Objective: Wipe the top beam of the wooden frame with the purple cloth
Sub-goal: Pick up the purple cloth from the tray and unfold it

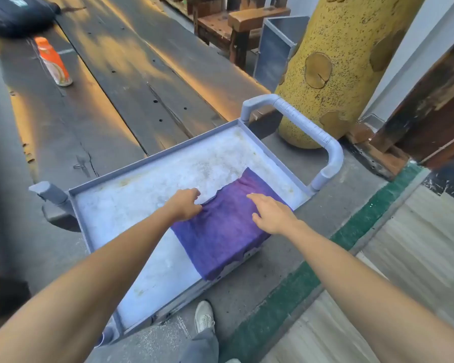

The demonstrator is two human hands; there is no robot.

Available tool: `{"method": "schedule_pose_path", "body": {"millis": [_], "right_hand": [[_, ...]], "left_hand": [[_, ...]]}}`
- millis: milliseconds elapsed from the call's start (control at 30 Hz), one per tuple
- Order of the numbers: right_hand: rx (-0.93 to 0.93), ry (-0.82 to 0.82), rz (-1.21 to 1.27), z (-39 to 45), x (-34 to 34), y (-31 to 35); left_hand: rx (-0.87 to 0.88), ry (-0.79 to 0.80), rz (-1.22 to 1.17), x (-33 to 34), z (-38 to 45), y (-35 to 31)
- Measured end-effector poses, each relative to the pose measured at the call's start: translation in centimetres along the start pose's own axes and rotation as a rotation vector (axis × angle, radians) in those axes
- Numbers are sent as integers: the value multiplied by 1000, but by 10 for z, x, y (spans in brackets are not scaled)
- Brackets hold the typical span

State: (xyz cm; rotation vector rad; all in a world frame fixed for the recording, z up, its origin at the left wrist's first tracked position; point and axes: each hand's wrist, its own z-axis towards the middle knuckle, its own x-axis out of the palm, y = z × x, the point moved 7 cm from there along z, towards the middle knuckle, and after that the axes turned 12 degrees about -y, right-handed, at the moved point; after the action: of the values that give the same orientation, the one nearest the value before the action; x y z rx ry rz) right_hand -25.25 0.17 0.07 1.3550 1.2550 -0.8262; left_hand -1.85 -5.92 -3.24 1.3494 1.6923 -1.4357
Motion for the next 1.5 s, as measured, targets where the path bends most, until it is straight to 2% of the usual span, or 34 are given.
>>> {"method": "schedule_pose_path", "body": {"millis": [100, 267, 400, 600, 733, 800, 1033, 1200, 1267, 1333, 1500], "right_hand": [[-7, 35, -23, 30, 9, 9], [-86, 141, -2, 67, 27, 35], [-141, 172, 24, 94, 38, 46], [-219, 236, -3, 107, 43, 47], [-199, 188, -55, 117, 29, 37], [-227, 174, -70, 116, 21, 26], [-265, 85, 0, 102, -27, -30], [-165, -46, 86, 75, -66, -80], [-129, -100, 71, 60, -82, -103], [-107, -131, 68, 44, -95, -129], [-101, -190, 60, 0, -128, -181]], "left_hand": [[-36, 9, -75, 10, 10, 7], [-22, 28, 60, 22, 21, 10], [-20, 152, 0, 28, 40, 11], [11, 342, -406, 15, 48, -12], [22, 464, -654, 7, 45, -36], [77, 463, -691, 2, 48, -46], [216, 324, -571, 0, 55, -65], [303, 71, -409, 2, 65, -92], [339, 16, -334, 2, 68, -112], [376, 26, -301, 1, 73, -138], [394, 203, -141, 7, 85, -195]]}}
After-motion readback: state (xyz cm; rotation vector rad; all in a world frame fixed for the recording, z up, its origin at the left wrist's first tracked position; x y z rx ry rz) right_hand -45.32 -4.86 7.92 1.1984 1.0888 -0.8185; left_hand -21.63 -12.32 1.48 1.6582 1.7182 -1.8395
